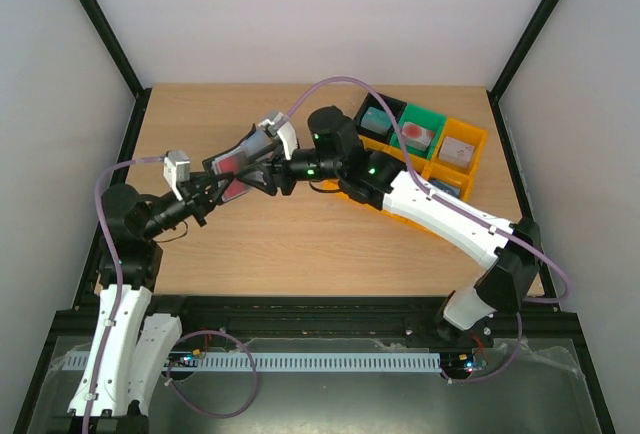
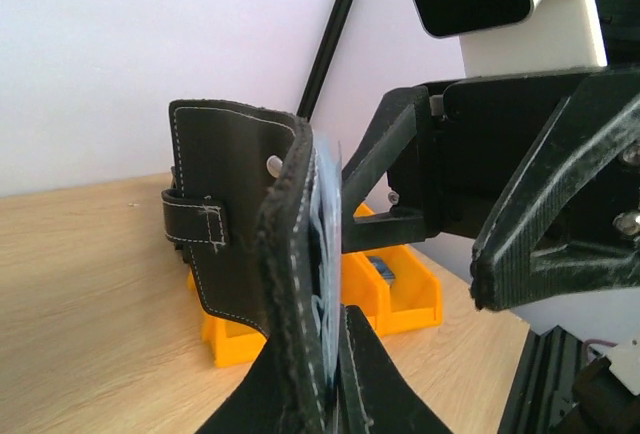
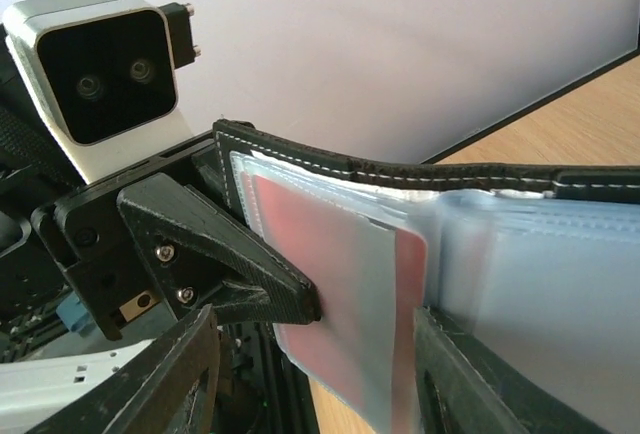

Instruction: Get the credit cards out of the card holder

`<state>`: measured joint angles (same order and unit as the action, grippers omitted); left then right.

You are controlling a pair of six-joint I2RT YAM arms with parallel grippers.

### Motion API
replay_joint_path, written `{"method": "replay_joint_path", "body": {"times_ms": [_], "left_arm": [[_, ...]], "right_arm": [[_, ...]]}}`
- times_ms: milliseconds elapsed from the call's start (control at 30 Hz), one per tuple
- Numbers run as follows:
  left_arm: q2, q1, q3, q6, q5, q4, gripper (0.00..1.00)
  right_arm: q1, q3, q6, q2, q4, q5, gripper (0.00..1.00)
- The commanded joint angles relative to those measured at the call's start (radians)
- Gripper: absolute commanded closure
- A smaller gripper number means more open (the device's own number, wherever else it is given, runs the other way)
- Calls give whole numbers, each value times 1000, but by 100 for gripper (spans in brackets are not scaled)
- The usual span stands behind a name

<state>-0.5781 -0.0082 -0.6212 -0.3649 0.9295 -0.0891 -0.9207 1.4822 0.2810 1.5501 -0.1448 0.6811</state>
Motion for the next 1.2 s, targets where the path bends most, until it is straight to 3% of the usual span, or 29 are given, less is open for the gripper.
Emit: {"method": "replay_joint_path", "body": {"times_ms": [0,167,300,633,800,867,1067,1100,1167], "left_arm": [[22,-6,-17,87,52,2,98],[25,-6,-74,207,142,72,98],[17,-15,-109,188,228,44,98],[-5,-18,-163,51,258,-97,98],[-5,-18,-155,-16,156,-115,98],[-8,-18,-152,-18,121,-111,98],[-8,-18,-147,-28,108,-112,98],[-6,-18,-148,-31,104,-110,98],[-4,-18,-148,-43,97,-108,93]], "right_arm": [[41,40,-53,-12,-21,43,44],[195,-41,-84,-111,-6,178,31],[208,-56,-161,-147,-51,191,0],[206,-95,31,-138,225,411,1],[190,-108,75,-133,243,450,1],[172,-105,77,-126,227,436,10],[138,-95,123,-85,219,354,86],[138,-98,135,-85,233,342,94],[141,-101,147,-86,250,325,98]]}}
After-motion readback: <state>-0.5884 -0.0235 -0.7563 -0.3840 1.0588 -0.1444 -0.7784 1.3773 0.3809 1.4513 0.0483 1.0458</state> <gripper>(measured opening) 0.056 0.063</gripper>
